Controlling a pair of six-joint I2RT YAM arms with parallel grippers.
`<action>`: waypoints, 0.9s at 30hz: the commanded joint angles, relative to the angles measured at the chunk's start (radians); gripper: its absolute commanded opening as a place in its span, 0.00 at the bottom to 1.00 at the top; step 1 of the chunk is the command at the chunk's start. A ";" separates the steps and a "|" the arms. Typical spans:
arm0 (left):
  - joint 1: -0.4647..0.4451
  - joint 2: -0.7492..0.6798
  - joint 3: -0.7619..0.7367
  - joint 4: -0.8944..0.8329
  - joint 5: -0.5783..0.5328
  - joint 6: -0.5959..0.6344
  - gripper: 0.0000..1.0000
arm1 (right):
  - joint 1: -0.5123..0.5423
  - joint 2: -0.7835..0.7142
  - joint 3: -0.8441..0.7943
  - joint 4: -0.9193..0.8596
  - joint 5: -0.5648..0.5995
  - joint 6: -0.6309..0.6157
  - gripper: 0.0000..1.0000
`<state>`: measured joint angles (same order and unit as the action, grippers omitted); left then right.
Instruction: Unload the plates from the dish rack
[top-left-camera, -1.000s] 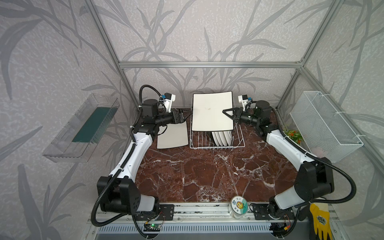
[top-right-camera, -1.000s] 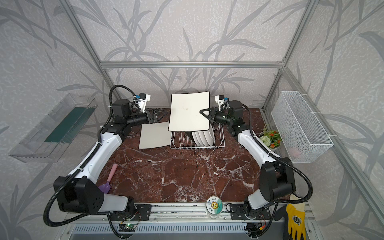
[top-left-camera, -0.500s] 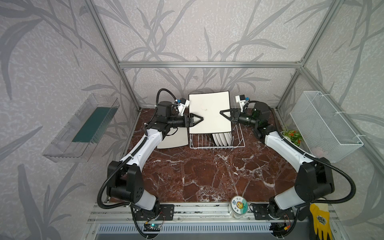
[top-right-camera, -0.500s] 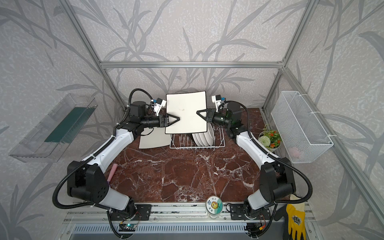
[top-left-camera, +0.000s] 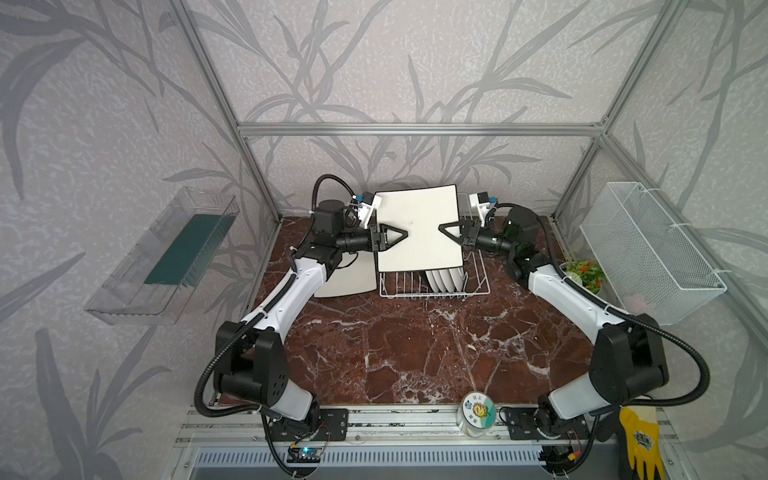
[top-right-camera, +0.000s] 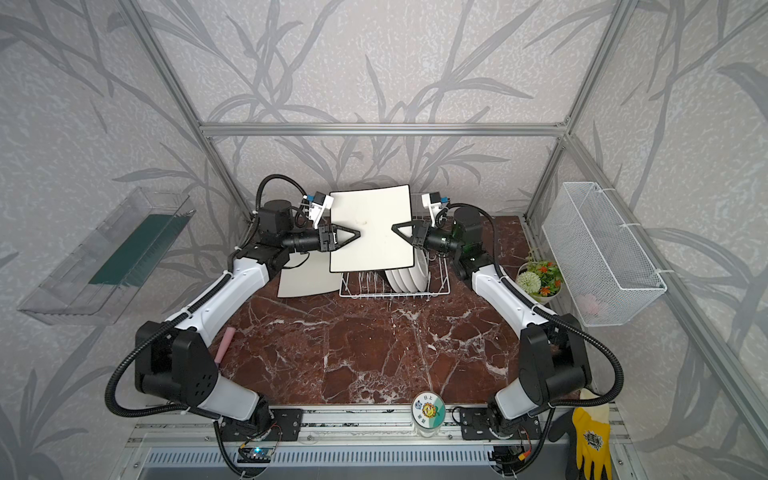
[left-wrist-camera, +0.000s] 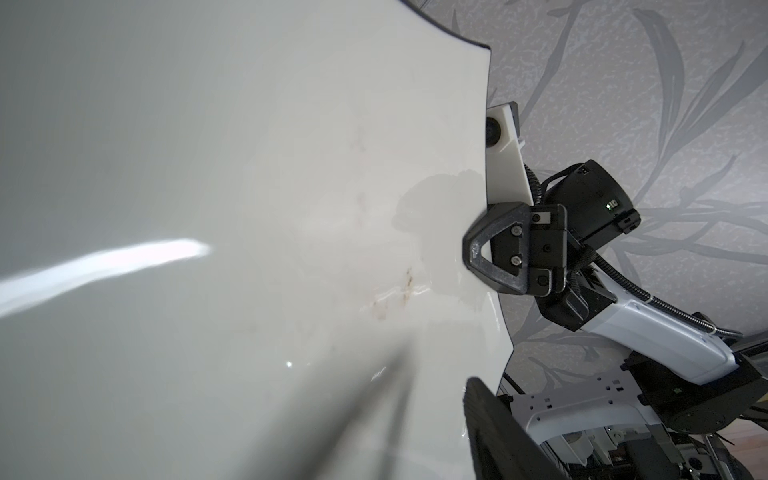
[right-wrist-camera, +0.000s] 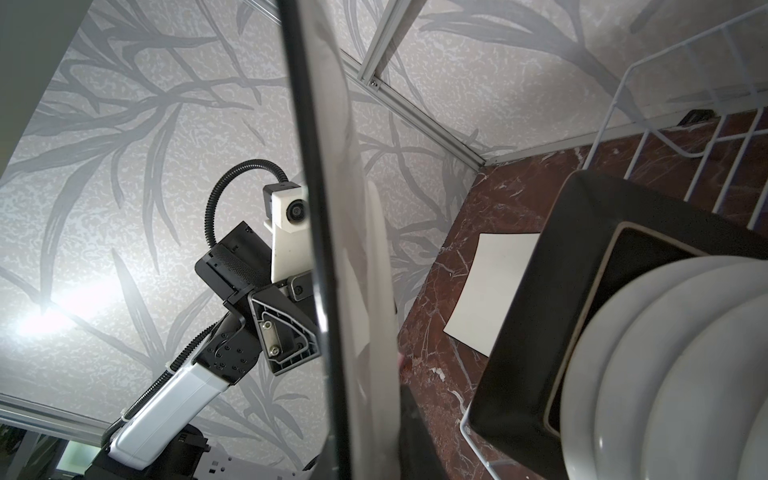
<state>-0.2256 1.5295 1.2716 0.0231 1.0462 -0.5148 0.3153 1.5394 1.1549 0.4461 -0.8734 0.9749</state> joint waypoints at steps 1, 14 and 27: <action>-0.004 -0.013 -0.009 0.072 0.051 -0.042 0.55 | 0.004 -0.018 0.016 0.212 -0.041 0.035 0.00; -0.005 -0.015 -0.008 0.072 0.062 -0.042 0.07 | 0.004 0.010 0.005 0.237 -0.051 0.053 0.00; 0.005 -0.011 0.010 0.059 -0.010 -0.078 0.00 | 0.004 -0.003 0.008 0.143 -0.033 -0.003 0.26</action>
<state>-0.2073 1.5261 1.2633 0.0898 1.0866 -0.6319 0.3046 1.5677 1.1343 0.5247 -0.9138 1.0019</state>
